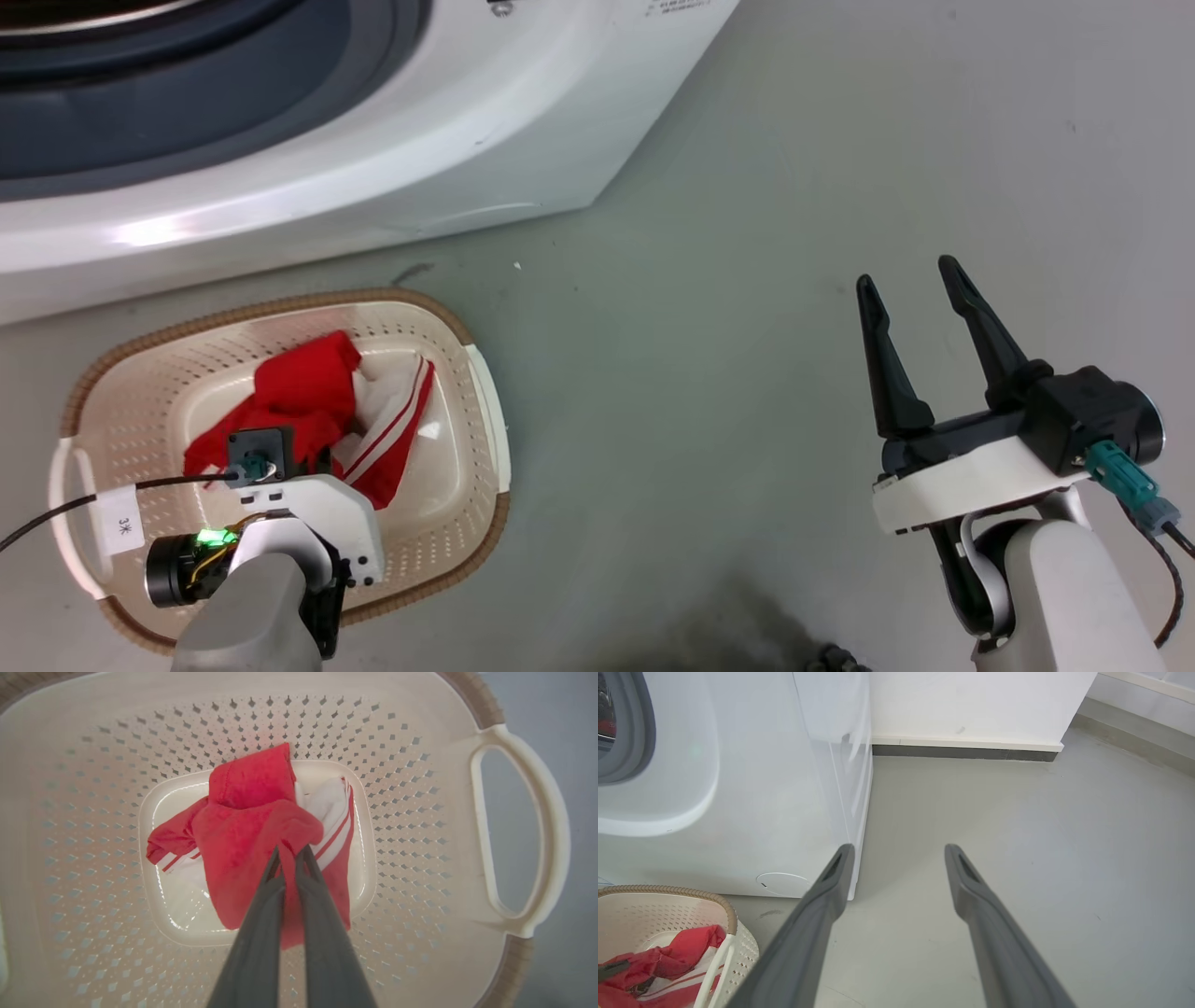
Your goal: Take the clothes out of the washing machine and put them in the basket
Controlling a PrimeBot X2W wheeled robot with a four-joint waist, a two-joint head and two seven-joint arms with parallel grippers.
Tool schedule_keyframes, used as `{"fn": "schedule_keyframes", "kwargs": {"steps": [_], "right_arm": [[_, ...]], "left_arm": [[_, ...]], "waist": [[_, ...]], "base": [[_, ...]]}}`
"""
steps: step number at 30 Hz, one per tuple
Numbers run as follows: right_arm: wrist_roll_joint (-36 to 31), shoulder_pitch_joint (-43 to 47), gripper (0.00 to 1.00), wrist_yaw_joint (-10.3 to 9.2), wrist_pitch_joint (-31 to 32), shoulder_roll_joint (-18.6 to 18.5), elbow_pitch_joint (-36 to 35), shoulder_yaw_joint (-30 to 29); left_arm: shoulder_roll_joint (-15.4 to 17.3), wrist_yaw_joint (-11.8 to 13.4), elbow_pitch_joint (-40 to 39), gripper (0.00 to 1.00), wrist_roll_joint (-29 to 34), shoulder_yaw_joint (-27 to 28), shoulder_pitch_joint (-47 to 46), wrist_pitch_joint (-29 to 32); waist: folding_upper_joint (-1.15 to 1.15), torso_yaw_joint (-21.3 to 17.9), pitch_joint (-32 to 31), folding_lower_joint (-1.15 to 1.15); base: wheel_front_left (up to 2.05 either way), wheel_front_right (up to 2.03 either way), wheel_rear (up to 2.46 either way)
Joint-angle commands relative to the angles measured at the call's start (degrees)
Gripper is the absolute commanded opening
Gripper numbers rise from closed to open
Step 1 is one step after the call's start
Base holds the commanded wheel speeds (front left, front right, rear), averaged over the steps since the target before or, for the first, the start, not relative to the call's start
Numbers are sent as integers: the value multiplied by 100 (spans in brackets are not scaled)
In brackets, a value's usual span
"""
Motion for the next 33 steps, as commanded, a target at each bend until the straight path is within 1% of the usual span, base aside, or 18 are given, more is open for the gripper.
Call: {"fn": "schedule_keyframes", "kwargs": {"steps": [1, 5, 10, 11, 12, 13, 14, 19, 23, 25, 27, 29, 33], "right_arm": [[50, -123, 100, -5, -50, 3, 18, 31], [105, -191, 100, -5, -115, 4, 75, 99], [112, -265, 100, -5, -156, 3, 130, 124], [111, -275, 100, -5, -168, 4, 143, 122], [109, -275, 100, -5, -176, 3, 164, 115], [95, -266, 100, -5, -176, 3, 187, 101], [79, -266, 100, -5, -169, 3, 215, 85], [-45, -163, 100, -5, -171, 3, 337, 43], [-120, -21, 100, -5, -145, 1, 414, -5], [-165, 56, 100, -5, -131, 1, 450, -55], [-217, 155, 100, -5, -66, 1, 446, -100], [-264, 239, 100, -5, -36, 2, 424, -152], [-348, 434, 100, -5, 80, 1, 394, -218]], "left_arm": [[-12, -64, 199, 0, -33, 3, -112, -7], [-54, -159, 582, 0, -55, -27, -220, 44], [-56, -226, 775, 0, -95, -44, -207, 159], [-59, -249, 801, 16, -102, -46, -197, 186], [-61, -278, 827, 39, -89, -72, -181, 200], [-73, -295, 846, 71, -85, -89, -162, 208], [-87, -305, 860, 100, -92, -95, -148, 195], [-192, -379, 908, 100, -66, -165, 21, 107], [-272, -404, 890, 100, -32, -218, 167, 16], [-320, -377, 816, 100, -3, -220, 242, -16], [-354, -363, 669, 100, 17, -194, 350, -40], [-323, -316, 396, 100, 79, -124, 448, -46], [-310, -149, -233, 100, 238, 59, 829, -37]], "waist": [[0, -107, 229, -1], [0, -152, 375, -1], [0, -173, 439, -1], [0, -172, 436, -1], [0, -167, 420, -1], [0, -155, 394, -1], [0, -137, 355, -1], [0, 23, -110, -1], [0, 193, -644, -1], [0, 296, -935, -1], [0, 404, -1187, -1], [0, 511, -1421, -1], [0, 698, -1857, -1]], "base": [[0, 0, 0], [0, 0, 0], [0, 0, 0], [0, 0, 0], [0, 0, 0], [0, 0, 0], [0, 0, 0], [0, 0, 0], [0, 0, 0], [0, 0, 0], [0, 0, 0], [0, 0, 0], [0, 0, 0]]}}
